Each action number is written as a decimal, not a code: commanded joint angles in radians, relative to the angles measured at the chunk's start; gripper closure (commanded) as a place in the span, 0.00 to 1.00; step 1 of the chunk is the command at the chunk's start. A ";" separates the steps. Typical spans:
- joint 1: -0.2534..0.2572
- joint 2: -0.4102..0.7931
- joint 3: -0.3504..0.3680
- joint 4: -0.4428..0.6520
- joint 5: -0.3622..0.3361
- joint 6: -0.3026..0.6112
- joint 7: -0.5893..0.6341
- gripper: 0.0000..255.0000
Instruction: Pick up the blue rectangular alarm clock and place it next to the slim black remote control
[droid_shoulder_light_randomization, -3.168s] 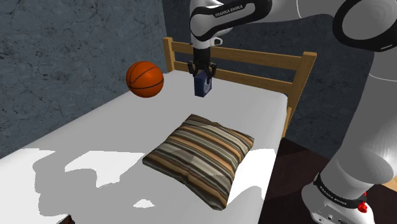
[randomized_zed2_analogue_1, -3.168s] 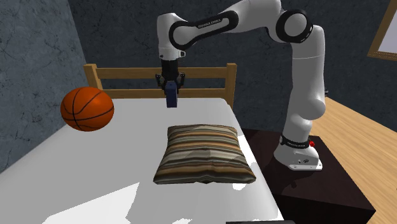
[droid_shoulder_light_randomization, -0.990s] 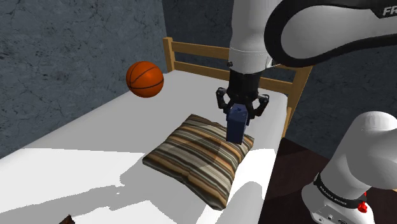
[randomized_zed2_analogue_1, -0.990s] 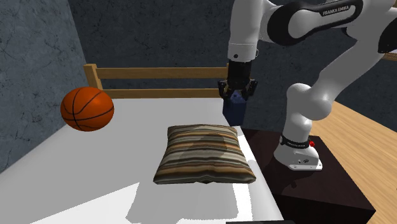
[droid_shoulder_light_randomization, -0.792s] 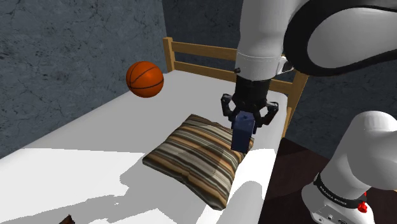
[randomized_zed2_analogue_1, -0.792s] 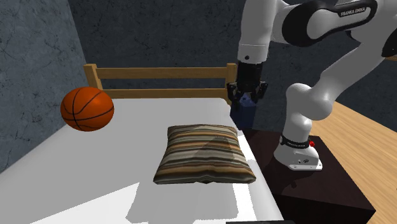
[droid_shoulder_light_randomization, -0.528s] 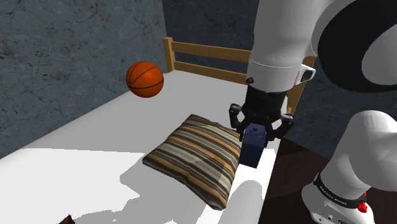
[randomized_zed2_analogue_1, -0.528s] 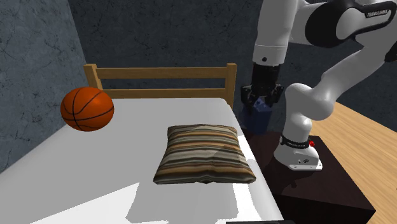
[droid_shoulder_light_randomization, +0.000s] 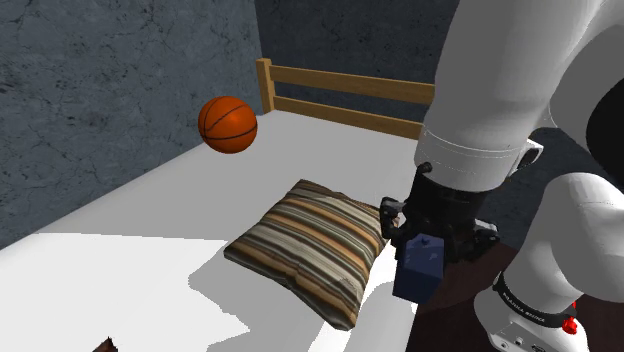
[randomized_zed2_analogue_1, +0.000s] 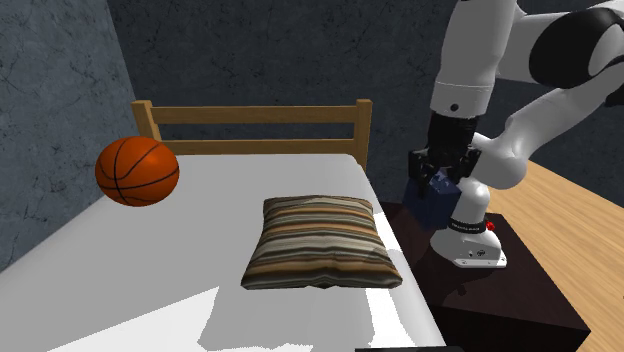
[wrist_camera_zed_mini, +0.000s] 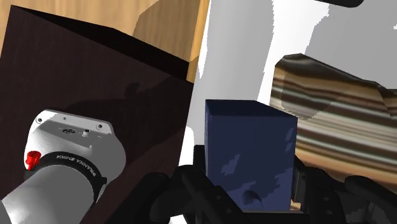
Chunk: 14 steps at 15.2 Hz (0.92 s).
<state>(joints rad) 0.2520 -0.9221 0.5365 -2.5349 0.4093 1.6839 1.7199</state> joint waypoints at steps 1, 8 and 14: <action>0.005 -0.004 0.011 -0.025 0.011 0.022 0.001 1.00; 0.018 0.000 0.050 -0.111 0.047 0.112 -0.004 1.00; 0.028 0.016 0.089 -0.178 0.081 0.195 -0.009 1.00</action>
<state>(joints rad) 0.2766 -0.9065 0.6193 -2.7002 0.4838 1.8652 1.7115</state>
